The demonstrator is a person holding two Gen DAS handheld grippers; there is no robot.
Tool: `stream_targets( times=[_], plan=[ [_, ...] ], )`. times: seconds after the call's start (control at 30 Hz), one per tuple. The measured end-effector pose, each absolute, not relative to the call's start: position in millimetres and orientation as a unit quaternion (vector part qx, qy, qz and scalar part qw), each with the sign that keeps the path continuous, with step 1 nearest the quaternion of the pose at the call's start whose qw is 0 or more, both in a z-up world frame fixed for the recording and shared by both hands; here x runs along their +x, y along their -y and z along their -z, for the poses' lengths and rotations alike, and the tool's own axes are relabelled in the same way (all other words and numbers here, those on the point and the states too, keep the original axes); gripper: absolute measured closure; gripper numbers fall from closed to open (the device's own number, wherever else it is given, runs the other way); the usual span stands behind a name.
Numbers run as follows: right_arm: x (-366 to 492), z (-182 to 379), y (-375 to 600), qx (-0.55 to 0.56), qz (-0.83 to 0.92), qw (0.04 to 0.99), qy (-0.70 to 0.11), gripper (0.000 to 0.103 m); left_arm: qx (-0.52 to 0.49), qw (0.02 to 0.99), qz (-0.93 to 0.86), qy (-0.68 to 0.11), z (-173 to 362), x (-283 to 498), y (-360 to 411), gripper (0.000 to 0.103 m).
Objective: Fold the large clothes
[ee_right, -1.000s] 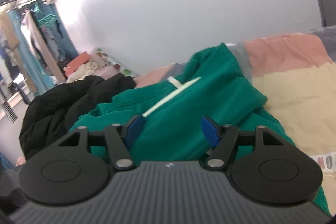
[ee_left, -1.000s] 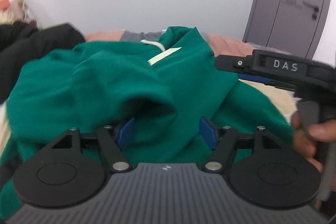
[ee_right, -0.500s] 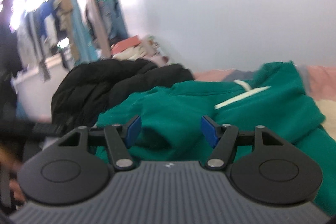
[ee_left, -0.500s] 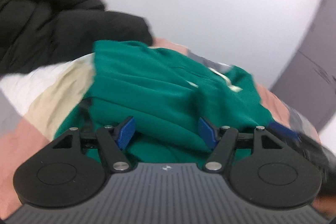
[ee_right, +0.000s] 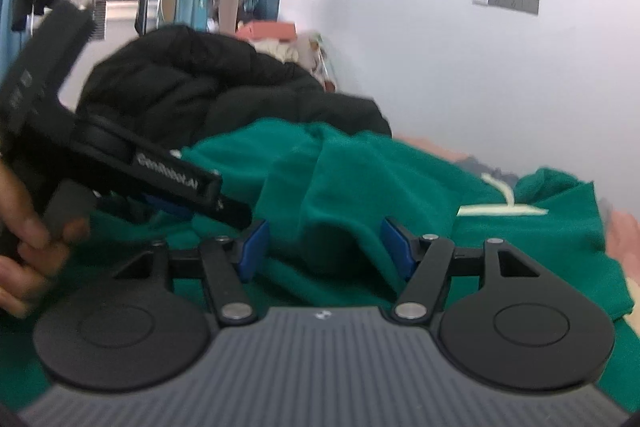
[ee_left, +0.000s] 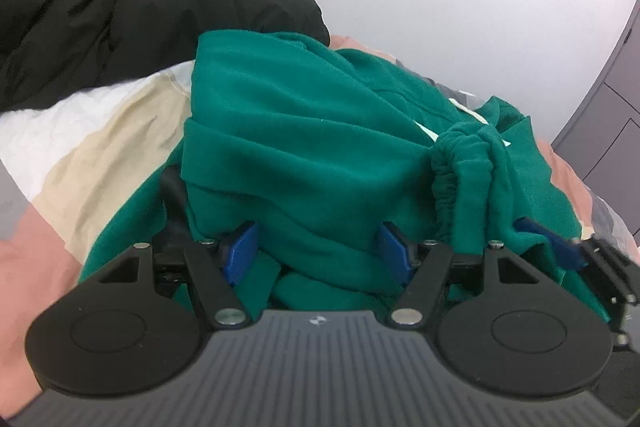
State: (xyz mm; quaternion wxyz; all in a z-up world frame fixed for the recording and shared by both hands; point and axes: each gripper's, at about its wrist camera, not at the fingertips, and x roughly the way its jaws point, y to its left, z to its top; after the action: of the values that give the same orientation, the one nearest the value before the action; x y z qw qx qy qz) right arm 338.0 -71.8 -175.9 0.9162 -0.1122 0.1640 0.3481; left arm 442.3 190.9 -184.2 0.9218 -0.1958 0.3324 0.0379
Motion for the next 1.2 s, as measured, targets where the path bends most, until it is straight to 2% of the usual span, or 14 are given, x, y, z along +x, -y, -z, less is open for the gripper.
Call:
stream_targets(
  times=[0.07, 0.17, 0.3, 0.4, 0.5, 0.63, 0.8, 0.87, 0.93, 1.0, 1.2],
  plan=[
    [341, 182, 68, -0.114, -0.343, 0.914, -0.182, 0.039, -0.197, 0.920, -0.039, -0.335, 186, 443, -191, 0.032],
    [342, 188, 59, -0.121, -0.335, 0.914, -0.194, 0.044, -0.196, 0.920, -0.040, -0.338, 188, 443, -191, 0.032],
    [341, 181, 62, -0.123, -0.312, 0.921, -0.196, 0.078, -0.204, 0.917, -0.041, -0.339, 190, 441, -193, 0.032],
    [343, 170, 79, -0.075, -0.303, 0.930, -0.195, 0.086, -0.203, 0.918, -0.042, -0.338, 191, 441, -193, 0.032],
    [345, 159, 95, -0.031, -0.280, 0.941, -0.187, 0.089, -0.199, 0.919, -0.043, -0.338, 192, 441, -192, 0.032],
    [347, 154, 123, 0.026, -0.223, 0.955, -0.192, 0.089, -0.199, 0.919, -0.045, -0.337, 192, 440, -191, 0.032],
    [356, 165, 149, 0.058, -0.148, 0.953, -0.257, 0.087, -0.201, 0.920, -0.043, -0.334, 191, 439, -191, 0.032],
    [360, 170, 162, 0.091, -0.129, 0.943, -0.294, 0.080, -0.205, 0.921, -0.040, -0.330, 189, 437, -193, 0.032],
    [362, 172, 175, 0.126, -0.112, 0.934, -0.314, 0.061, -0.210, 0.922, -0.040, -0.323, 185, 433, -194, 0.032],
    [360, 167, 184, 0.140, -0.106, 0.936, -0.306, 0.052, -0.209, 0.927, -0.040, -0.310, 180, 428, -194, 0.032],
    [343, 137, 184, 0.099, -0.093, 0.966, -0.220, 0.052, -0.195, 0.943, -0.031, -0.268, 161, 415, -190, 0.032]
  ],
)
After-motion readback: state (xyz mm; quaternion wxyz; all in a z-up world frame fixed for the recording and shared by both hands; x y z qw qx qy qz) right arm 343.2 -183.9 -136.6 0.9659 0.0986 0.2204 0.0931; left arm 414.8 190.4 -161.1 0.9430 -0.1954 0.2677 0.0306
